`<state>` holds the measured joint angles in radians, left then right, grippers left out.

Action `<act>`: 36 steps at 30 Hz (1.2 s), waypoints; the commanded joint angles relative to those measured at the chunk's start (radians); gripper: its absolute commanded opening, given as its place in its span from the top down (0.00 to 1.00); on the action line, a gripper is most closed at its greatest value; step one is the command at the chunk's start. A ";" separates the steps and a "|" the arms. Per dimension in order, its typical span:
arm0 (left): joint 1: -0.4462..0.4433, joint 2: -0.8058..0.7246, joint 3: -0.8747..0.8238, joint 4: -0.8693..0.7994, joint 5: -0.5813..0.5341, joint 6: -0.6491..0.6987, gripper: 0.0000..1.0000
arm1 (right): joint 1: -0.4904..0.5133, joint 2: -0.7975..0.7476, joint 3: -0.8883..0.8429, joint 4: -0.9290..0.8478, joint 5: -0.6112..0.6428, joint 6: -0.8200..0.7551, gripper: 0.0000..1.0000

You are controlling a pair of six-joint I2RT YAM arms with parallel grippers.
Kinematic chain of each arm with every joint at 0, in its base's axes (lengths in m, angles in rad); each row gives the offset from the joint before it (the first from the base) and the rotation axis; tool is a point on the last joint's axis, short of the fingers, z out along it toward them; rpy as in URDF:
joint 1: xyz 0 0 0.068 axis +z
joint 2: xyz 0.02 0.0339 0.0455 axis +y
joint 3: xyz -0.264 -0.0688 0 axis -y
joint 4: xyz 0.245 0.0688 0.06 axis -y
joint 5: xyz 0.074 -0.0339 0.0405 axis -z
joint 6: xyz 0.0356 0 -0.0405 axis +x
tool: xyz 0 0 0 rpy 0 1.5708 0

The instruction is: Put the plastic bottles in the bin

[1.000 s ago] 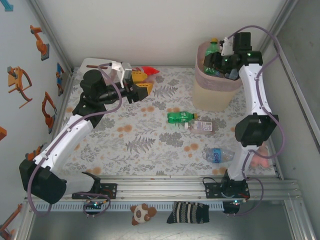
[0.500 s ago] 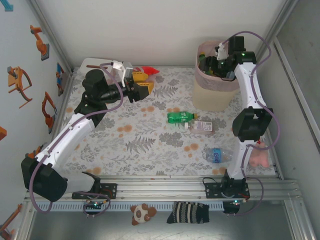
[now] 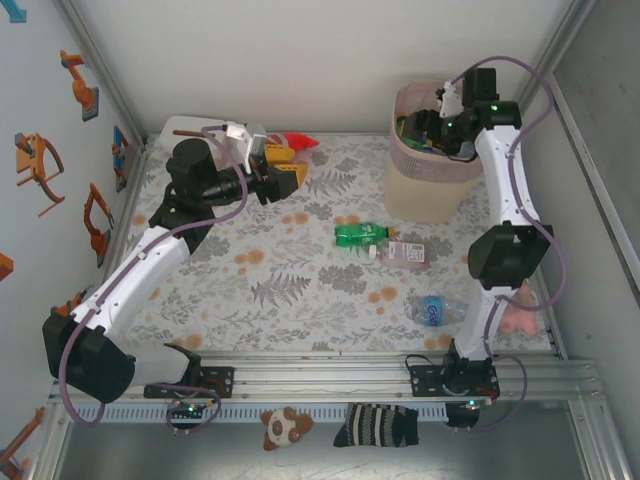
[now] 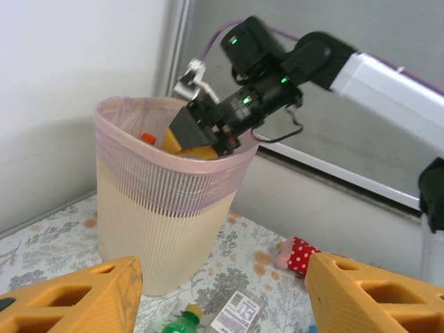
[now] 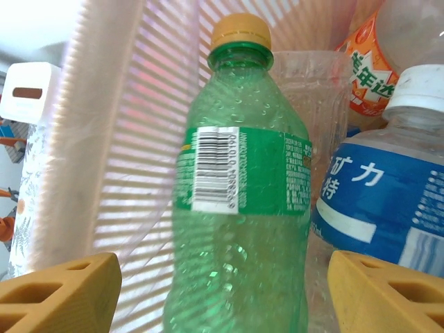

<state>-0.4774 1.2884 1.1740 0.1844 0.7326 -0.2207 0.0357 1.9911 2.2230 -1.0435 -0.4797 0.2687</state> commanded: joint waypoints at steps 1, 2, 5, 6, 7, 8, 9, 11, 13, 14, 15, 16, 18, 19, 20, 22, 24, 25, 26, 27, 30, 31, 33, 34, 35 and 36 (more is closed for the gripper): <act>-0.006 0.025 0.042 -0.063 -0.040 -0.038 0.39 | -0.002 -0.082 0.012 -0.020 0.027 -0.012 0.23; -0.011 0.033 0.045 -0.070 -0.051 -0.053 0.40 | -0.003 -0.095 0.007 -0.020 0.027 -0.012 0.23; -0.028 0.052 0.044 -0.082 -0.086 -0.094 0.40 | -0.003 -0.132 -0.010 -0.020 0.029 -0.008 0.24; -0.038 0.061 0.045 -0.089 -0.094 -0.102 0.40 | -0.003 -0.147 -0.019 -0.018 0.031 -0.007 0.25; -0.048 0.070 0.048 -0.100 -0.096 -0.103 0.40 | -0.003 -0.161 -0.029 -0.017 0.030 -0.007 0.25; -0.057 0.077 0.050 -0.112 -0.097 -0.099 0.40 | -0.003 -0.177 -0.041 -0.016 0.030 -0.006 0.25; -0.071 0.086 0.057 -0.130 -0.094 -0.086 0.40 | -0.003 -0.193 -0.055 -0.012 0.032 -0.005 0.25; -0.092 0.104 0.078 -0.191 -0.082 -0.030 0.41 | -0.003 -0.230 -0.087 -0.005 0.033 -0.007 0.25; -0.114 0.126 0.120 -0.299 -0.076 0.059 0.41 | -0.001 -0.269 -0.128 0.007 0.035 -0.008 0.25; -0.125 0.138 0.139 -0.349 -0.070 0.108 0.42 | -0.002 -0.287 -0.144 0.012 0.036 -0.008 0.26; -0.139 0.149 0.160 -0.408 -0.068 0.167 0.41 | -0.002 -0.307 -0.167 0.018 0.038 -0.008 0.26; -0.153 0.161 0.180 -0.465 -0.070 0.224 0.42 | 0.000 -0.327 -0.189 0.026 0.042 -0.011 0.26; -0.174 0.184 0.206 -0.551 -0.088 0.327 0.41 | -0.002 -0.363 -0.227 0.034 0.048 -0.012 0.26; -0.187 0.195 0.217 -0.592 -0.109 0.371 0.40 | -0.002 -0.380 -0.244 0.038 0.051 -0.013 0.26; -0.197 0.206 0.229 -0.623 -0.136 0.407 0.38 | -0.002 -0.394 -0.261 0.041 0.055 -0.013 0.26; -0.217 0.235 0.247 -0.679 -0.188 0.486 0.35 | -0.001 -0.422 -0.293 0.041 0.069 -0.016 0.26; -0.231 0.264 0.260 -0.707 -0.245 0.539 0.33 | -0.002 -0.446 -0.317 0.042 0.085 -0.019 0.26; -0.235 0.282 0.268 -0.718 -0.261 0.562 0.31 | -0.002 -0.458 -0.329 0.042 0.094 -0.022 0.26; -0.237 0.300 0.281 -0.728 -0.271 0.577 0.29 | 0.000 -0.468 -0.337 0.039 0.101 -0.026 0.26; -0.237 0.323 0.298 -0.742 -0.279 0.591 0.27 | -0.001 -0.479 -0.345 0.039 0.110 -0.029 0.26; -0.246 0.390 0.336 -0.759 -0.298 0.645 0.20 | -0.001 -0.507 -0.358 0.032 0.136 -0.040 0.26; -0.252 0.411 0.347 -0.760 -0.306 0.661 0.18 | -0.002 -0.516 -0.359 0.029 0.146 -0.044 0.26; -0.261 0.453 0.375 -0.766 -0.318 0.691 0.17 | -0.002 -0.529 -0.359 0.022 0.162 -0.050 0.26; -0.268 0.479 0.386 -0.766 -0.327 0.708 0.17 | -0.003 -0.535 -0.357 0.018 0.169 -0.053 0.26; -0.273 0.496 0.398 -0.767 -0.339 0.721 0.16 | -0.002 -0.538 -0.355 0.015 0.173 -0.054 0.26; -0.281 0.526 0.412 -0.766 -0.357 0.741 0.16 | -0.002 -0.544 -0.350 0.011 0.179 -0.054 0.25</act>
<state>-0.7376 1.7741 1.5375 -0.5461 0.4179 0.4179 0.0357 1.4845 1.8687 -1.0218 -0.3412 0.2356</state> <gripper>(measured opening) 0.838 0.743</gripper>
